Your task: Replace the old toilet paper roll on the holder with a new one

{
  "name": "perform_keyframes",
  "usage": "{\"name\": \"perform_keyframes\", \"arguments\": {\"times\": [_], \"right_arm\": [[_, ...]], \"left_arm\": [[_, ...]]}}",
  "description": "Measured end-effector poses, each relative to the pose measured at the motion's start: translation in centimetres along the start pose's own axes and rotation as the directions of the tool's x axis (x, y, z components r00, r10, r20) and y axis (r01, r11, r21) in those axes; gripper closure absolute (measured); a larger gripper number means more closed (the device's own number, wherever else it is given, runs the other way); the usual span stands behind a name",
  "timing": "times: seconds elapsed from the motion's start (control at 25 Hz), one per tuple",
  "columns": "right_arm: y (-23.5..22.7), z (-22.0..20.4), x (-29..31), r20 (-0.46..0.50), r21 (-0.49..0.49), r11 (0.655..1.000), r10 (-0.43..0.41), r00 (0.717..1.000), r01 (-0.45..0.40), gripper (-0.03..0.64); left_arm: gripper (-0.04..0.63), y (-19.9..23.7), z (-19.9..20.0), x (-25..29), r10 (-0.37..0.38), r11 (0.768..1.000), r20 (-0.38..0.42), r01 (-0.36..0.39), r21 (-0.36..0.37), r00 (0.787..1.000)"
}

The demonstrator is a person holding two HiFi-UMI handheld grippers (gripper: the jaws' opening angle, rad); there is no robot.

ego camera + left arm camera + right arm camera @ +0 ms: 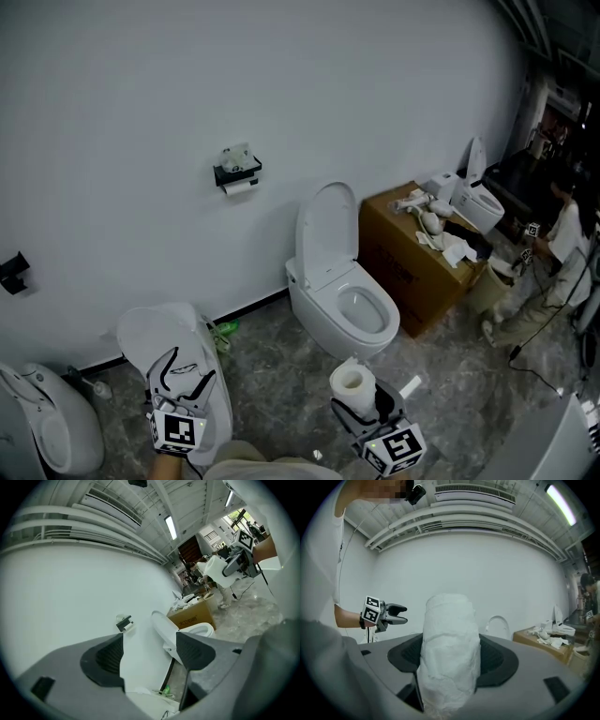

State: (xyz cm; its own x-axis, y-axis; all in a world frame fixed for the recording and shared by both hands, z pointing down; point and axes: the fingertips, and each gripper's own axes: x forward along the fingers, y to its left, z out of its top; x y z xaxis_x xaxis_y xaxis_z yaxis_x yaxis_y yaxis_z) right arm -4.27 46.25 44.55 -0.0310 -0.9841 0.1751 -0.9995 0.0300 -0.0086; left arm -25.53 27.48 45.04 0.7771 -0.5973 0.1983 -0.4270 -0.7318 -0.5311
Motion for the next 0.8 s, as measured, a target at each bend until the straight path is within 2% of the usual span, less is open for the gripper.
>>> {"name": "perform_keyframes", "arguments": {"times": [0.24, 0.44, 0.6, 0.8], "right_arm": [[-1.4, -0.5, 1.1, -0.013, 0.005, 1.0, 0.007, 1.0, -0.007, 0.295], [-2.2, -1.8, 4.0, -0.044, 0.021, 1.0, 0.013, 0.999, -0.012, 0.295], [-3.5, -1.5, 8.7, -0.067, 0.013, 1.0, 0.024, 0.997, -0.024, 0.295], [-5.7, 0.2, 17.5, -0.092, -0.002, 1.0, 0.026, 0.995, -0.026, 0.293]], "left_arm": [[0.261, -0.3, 0.0, 2.5, -0.007, 1.0, -0.006, 0.007, -0.01, 1.0], [0.261, 0.0, -1.6, 5.5, -0.022, 0.999, -0.015, 0.021, -0.029, 1.0], [0.261, 1.8, -3.5, 9.7, -0.028, 0.998, -0.02, 0.027, -0.059, 0.999], [0.261, 5.8, -6.0, 17.2, -0.056, 0.994, -0.022, 0.054, -0.093, 0.998]]}}
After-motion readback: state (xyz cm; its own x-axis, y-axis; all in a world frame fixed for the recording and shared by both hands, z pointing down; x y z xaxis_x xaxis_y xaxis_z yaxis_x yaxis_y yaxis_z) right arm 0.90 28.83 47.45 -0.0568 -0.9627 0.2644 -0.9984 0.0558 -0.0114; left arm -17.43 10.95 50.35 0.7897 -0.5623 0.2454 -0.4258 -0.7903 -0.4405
